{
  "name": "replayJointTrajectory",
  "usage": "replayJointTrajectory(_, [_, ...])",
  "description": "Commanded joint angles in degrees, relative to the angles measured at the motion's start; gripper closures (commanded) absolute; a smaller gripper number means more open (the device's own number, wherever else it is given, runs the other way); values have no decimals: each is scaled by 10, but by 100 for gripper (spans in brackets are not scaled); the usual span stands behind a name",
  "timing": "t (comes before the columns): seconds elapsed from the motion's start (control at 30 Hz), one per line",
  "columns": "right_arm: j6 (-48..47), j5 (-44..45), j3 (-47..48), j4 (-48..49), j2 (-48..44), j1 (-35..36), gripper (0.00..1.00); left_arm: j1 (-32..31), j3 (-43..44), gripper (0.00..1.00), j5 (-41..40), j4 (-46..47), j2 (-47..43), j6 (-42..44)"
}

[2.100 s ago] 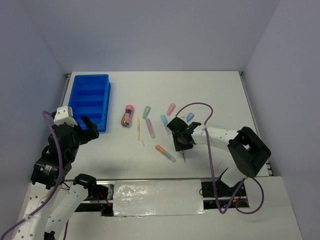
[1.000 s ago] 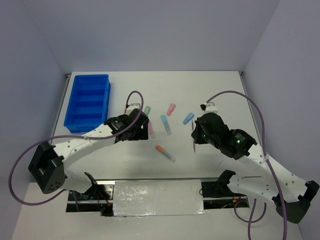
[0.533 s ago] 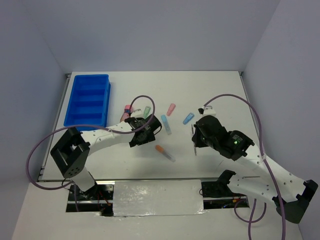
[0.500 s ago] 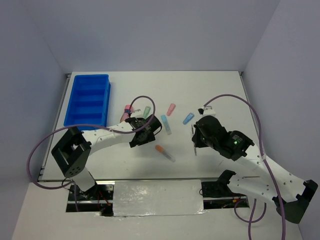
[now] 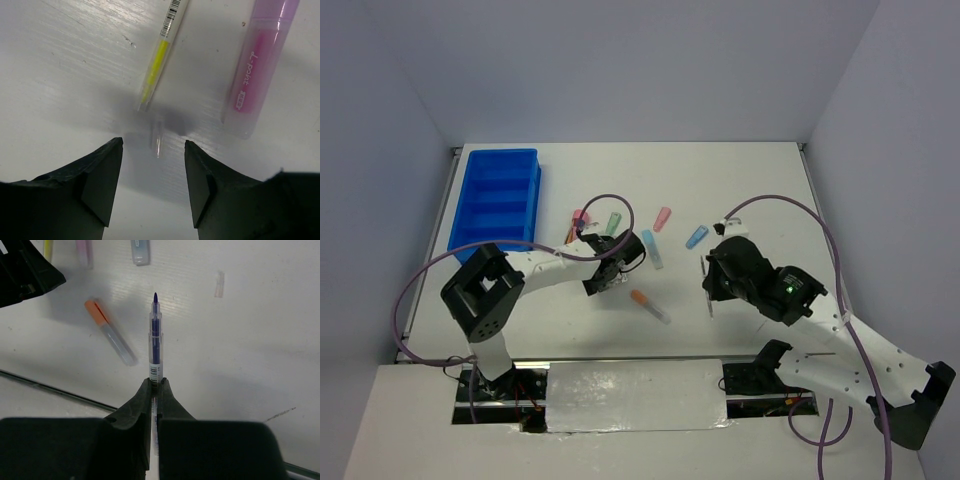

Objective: Sort the stationery into containers
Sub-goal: Close the pen cap on the pen.

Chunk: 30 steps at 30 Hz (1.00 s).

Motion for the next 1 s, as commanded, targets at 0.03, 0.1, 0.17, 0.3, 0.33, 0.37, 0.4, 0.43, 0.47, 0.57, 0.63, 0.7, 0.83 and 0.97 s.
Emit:
replayJointTrajectory(0.03, [-12, -13, 0, 36, -11, 7, 100, 8, -12, 36, 6, 30, 2, 0])
replayJointTrajectory(0.1, [-14, -14, 5, 33, -9, 7, 100, 8, -11, 36, 8, 33, 6, 4])
replayJointTrajectory(0.17, [-14, -14, 6, 31, -6, 7, 100, 9, -11, 39, 9, 34, 10, 6])
replayJointTrajectory(0.3, [-14, -16, 7, 36, -6, 10, 100, 11, -14, 41, 12, 33, 14, 4])
replayJointTrajectory(0.33, [-14, -17, 7, 37, -4, 11, 100, 11, -16, 43, 12, 36, 13, 4])
replayJointTrajectory(0.37, [-14, -19, 7, 37, -3, 11, 100, 11, -20, 44, 11, 37, 10, 1])
replayJointTrajectory(0.4, [-15, -19, 8, 36, 1, 13, 100, 11, -22, 45, 12, 38, 7, 1])
replayJointTrajectory(0.43, [-15, -18, 9, 35, 2, 13, 100, 11, -24, 45, 13, 40, 7, 1])
replayJointTrajectory(0.47, [-16, -17, 12, 35, 4, 13, 100, 11, -28, 45, 13, 43, 5, 1])
replayJointTrajectory(0.57, [-17, -18, 16, 33, 7, 16, 100, 11, -33, 48, 16, 47, 7, 5])
replayJointTrajectory(0.63, [-18, -18, 18, 32, 8, 18, 100, 11, -40, 52, 21, 48, 8, 6])
replayJointTrajectory(0.7, [-20, -19, 18, 32, 8, 18, 100, 11, -46, 58, 29, 59, 7, 11])
replayJointTrajectory(0.83, [-25, -37, 16, 42, 4, 20, 100, 11, -71, 72, 44, 80, -4, 16])
replayJointTrajectory(0.97, [-25, -48, 14, 51, -2, 19, 100, 11, -90, 81, 65, 96, -8, 24])
